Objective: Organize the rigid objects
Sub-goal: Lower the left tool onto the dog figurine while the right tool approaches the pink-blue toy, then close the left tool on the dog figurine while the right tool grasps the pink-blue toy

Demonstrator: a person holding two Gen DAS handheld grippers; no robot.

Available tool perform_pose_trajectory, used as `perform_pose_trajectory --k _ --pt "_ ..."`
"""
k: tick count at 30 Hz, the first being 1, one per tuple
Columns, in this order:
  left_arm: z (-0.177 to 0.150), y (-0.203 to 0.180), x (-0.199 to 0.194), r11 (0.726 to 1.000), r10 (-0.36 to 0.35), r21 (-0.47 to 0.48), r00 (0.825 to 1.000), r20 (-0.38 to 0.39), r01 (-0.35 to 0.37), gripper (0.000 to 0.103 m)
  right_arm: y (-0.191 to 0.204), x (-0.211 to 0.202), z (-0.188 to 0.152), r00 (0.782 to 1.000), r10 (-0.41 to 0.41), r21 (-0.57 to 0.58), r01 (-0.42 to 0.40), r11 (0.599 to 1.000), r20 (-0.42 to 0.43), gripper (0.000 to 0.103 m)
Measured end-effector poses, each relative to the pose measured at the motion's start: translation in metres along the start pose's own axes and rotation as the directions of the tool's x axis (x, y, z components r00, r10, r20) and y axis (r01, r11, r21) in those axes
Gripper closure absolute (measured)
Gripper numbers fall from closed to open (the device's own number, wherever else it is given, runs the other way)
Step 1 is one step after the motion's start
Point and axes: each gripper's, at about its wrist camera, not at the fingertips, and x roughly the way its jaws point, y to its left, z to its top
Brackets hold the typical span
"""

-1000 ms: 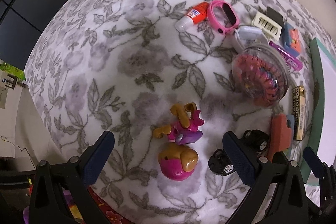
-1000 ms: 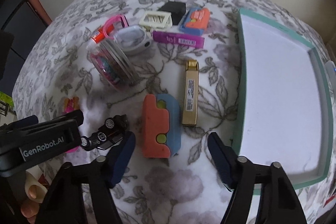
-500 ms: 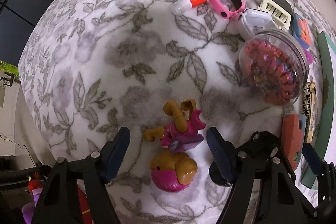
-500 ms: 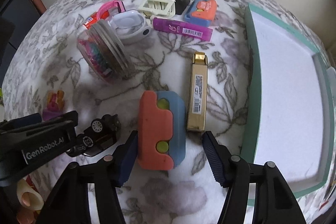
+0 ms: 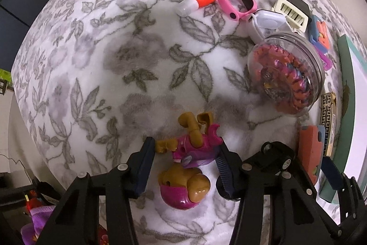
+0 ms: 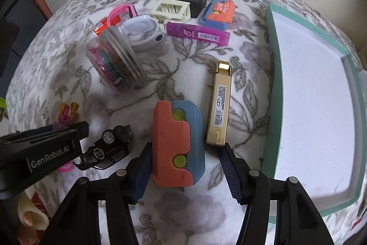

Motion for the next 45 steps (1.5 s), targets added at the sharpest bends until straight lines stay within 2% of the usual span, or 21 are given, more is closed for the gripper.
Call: perform_pose_trajectory --k 6,8,9,17,27,29,35,45 --pt "-0.002 0.002 -0.007 1.0 -0.025 -0.005 1.0 0.007 0.025 0.049 -0.01 -0.011 0.003 0.999 0.052 0.025 -0.052 0.998 0.009 0.044" --pt "-0.001 0.006 -0.012 0.999 -0.033 -0.007 0.999 0.014 0.033 0.049 -0.012 -0.016 0.005 0.997 0.07 0.033 -0.07 0.997 0.012 0.047" --pt "-0.001 0.008 -0.015 0.999 -0.036 -0.01 0.999 0.021 0.036 0.049 -0.013 -0.02 0.006 0.997 0.078 0.039 -0.079 0.996 0.014 0.054" --pt "-0.001 0.015 -0.038 0.998 -0.055 -0.006 0.996 0.07 0.056 0.05 -0.018 -0.021 0.003 0.996 0.092 0.053 -0.093 0.994 0.01 0.055" --pt "-0.002 0.016 -0.037 0.998 -0.059 -0.013 0.996 0.067 0.06 0.05 -0.03 -0.034 0.003 0.991 0.131 0.121 -0.134 0.984 0.028 0.055" --pt "-0.001 0.019 -0.036 0.998 -0.063 -0.016 0.996 0.068 0.065 0.05 -0.033 -0.037 0.004 0.99 0.135 0.129 -0.138 0.982 0.034 0.058" --pt "0.001 0.025 -0.04 0.996 -0.088 -0.028 0.994 0.073 0.09 0.05 -0.032 -0.035 0.003 0.992 0.126 0.121 -0.128 0.984 0.027 0.059" --pt "0.001 0.022 -0.03 0.997 -0.067 -0.022 0.996 0.05 0.068 0.05 -0.026 -0.012 0.011 0.995 0.095 0.103 -0.095 0.99 0.001 0.06"
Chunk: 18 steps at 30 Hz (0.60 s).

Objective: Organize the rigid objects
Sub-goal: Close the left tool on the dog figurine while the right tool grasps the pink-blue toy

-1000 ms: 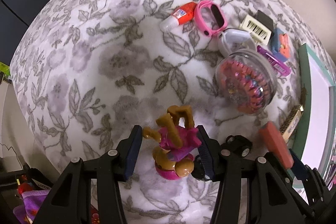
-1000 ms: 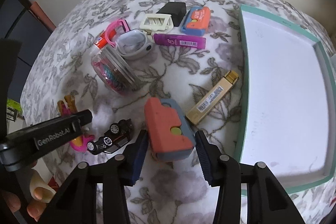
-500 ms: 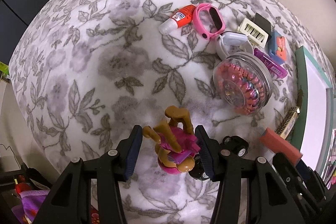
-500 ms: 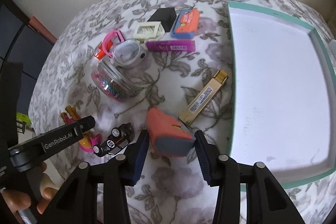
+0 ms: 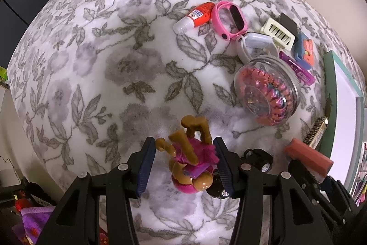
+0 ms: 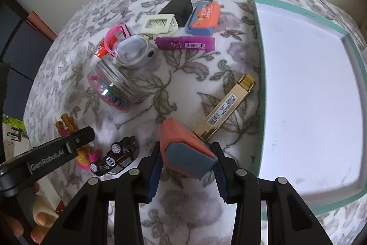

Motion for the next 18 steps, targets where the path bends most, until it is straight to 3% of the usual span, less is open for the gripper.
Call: perform_pose_trajectory --k 9,13,18 --pt "0.0 0.001 0.026 1.0 0.025 0.004 0.998 -0.052 -0.024 0.05 0.0 0.014 0.012 1.0 0.008 0.028 -0.008 1.0 0.002 0.06" --pt "0.004 0.003 0.032 1.0 0.027 0.001 0.999 -0.048 -0.027 0.05 0.004 0.016 0.016 1.0 0.015 0.022 -0.015 1.0 0.013 0.074" --pt "0.007 0.003 0.037 1.0 0.027 0.002 0.998 -0.047 -0.027 0.051 0.008 0.016 0.015 1.0 -0.003 0.006 0.003 1.0 0.017 0.075"
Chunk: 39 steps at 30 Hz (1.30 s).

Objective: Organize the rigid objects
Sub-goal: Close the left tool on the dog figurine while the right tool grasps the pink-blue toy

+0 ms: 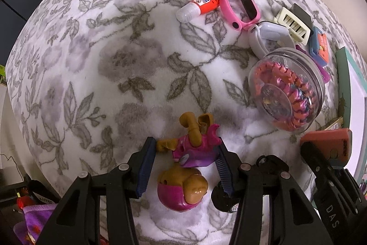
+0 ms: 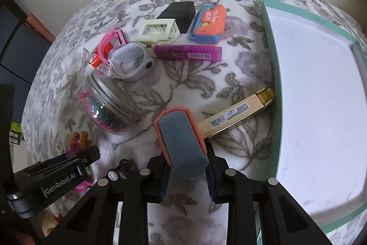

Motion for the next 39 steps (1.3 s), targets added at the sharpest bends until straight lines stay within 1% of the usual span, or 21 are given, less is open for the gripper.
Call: perform_pose_trajectory --k 2,4,7,13,19,23,30,33,39 --pt "0.001 0.002 0.0 1.0 -0.008 -0.007 1.0 -0.001 0.008 0.051 0.003 -0.004 0.0 1.0 -0.003 -0.01 0.003 1.0 0.009 0.076" --pt "0.002 0.006 -0.005 1.0 -0.016 -0.019 1.0 0.001 0.016 0.051 0.005 -0.009 0.0 1.0 0.0 -0.022 0.001 1.0 0.02 0.08" --pt "0.004 0.013 -0.011 0.999 -0.018 -0.04 1.0 0.011 0.019 0.051 0.005 -0.016 0.001 1.0 -0.002 -0.029 0.003 1.0 0.03 0.081" --pt "0.009 0.022 -0.022 0.998 -0.023 -0.063 0.999 0.041 0.026 0.051 0.002 -0.023 0.001 0.999 0.018 -0.019 -0.017 1.0 0.042 0.081" --pt "0.014 0.026 -0.033 0.997 -0.021 -0.066 0.997 0.071 0.026 0.052 0.002 -0.034 0.003 0.997 0.038 -0.016 -0.037 0.999 0.068 0.081" --pt "0.016 0.026 -0.043 0.997 -0.032 -0.073 0.996 0.087 0.038 0.052 0.0 -0.042 0.003 0.996 0.043 -0.008 -0.042 0.999 0.082 0.082" --pt "0.017 0.026 -0.065 0.995 -0.059 -0.069 0.988 0.14 0.069 0.053 0.001 -0.052 0.005 0.993 0.046 -0.018 -0.044 0.999 0.104 0.082" --pt "0.018 0.024 -0.07 0.995 -0.065 -0.068 0.986 0.151 0.076 0.053 0.002 -0.053 0.005 0.994 0.042 -0.024 -0.039 0.999 0.104 0.082" --pt "0.016 0.026 -0.064 0.994 -0.063 -0.074 0.986 0.154 0.075 0.053 0.002 -0.054 0.005 0.994 0.043 -0.033 -0.04 0.999 0.105 0.082"
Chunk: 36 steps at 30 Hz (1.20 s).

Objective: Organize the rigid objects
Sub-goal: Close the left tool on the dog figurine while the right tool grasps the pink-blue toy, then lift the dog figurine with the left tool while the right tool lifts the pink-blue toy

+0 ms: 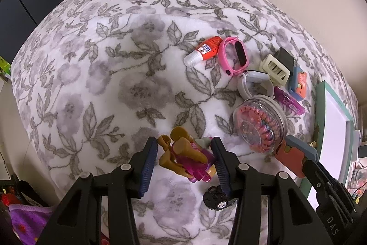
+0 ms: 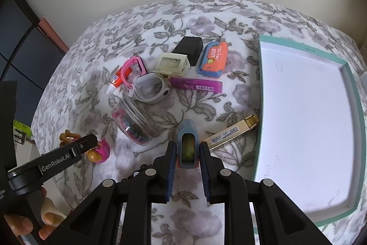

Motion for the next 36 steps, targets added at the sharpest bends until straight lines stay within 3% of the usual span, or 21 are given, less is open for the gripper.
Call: perform_pose_trajectory --k 12,26,36 --pt "0.0 -0.006 -0.025 1.0 -0.018 0.016 0.997 0.08 0.017 0.053 -0.008 -0.022 0.006 0.999 0.021 0.019 -0.022 1.0 0.042 0.082" --pt "-0.001 -0.006 -0.022 1.0 -0.013 0.018 0.998 0.068 0.011 0.053 -0.007 -0.016 0.007 0.999 0.016 0.013 -0.016 1.0 0.033 0.082" --pt "-0.001 -0.01 -0.013 0.999 -0.007 0.036 0.999 0.039 0.005 0.053 0.007 0.018 0.031 1.0 -0.022 -0.04 0.023 0.999 0.019 0.082"
